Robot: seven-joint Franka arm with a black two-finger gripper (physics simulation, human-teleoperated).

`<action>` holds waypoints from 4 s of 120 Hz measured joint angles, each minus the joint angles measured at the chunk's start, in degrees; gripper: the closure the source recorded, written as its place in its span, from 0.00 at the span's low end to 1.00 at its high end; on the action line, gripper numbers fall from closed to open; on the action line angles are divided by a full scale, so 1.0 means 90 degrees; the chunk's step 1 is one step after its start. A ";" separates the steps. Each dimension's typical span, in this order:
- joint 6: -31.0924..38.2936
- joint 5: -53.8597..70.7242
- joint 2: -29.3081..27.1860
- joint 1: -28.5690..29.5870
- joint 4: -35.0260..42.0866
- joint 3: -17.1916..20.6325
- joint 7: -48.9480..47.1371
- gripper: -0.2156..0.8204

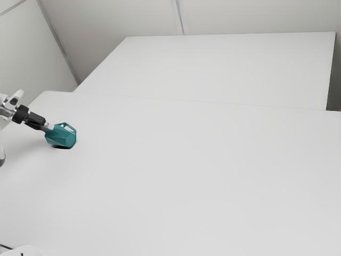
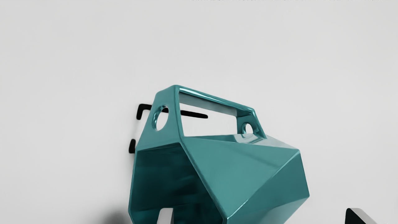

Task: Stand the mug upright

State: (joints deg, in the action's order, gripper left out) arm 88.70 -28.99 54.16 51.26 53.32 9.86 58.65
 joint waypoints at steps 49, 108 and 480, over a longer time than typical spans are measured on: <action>-0.0407 -0.0533 0.0003 0.0010 0.0182 -0.0057 0.0338 0.64; -0.0699 -0.0626 -0.0297 -0.0016 0.0337 0.0112 0.0539 0.95; 0.0578 0.3012 -0.5858 -0.5271 0.4121 -0.1505 -0.4588 0.21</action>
State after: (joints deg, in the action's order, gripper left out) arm 93.90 -1.88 1.44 3.82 90.40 -3.69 17.35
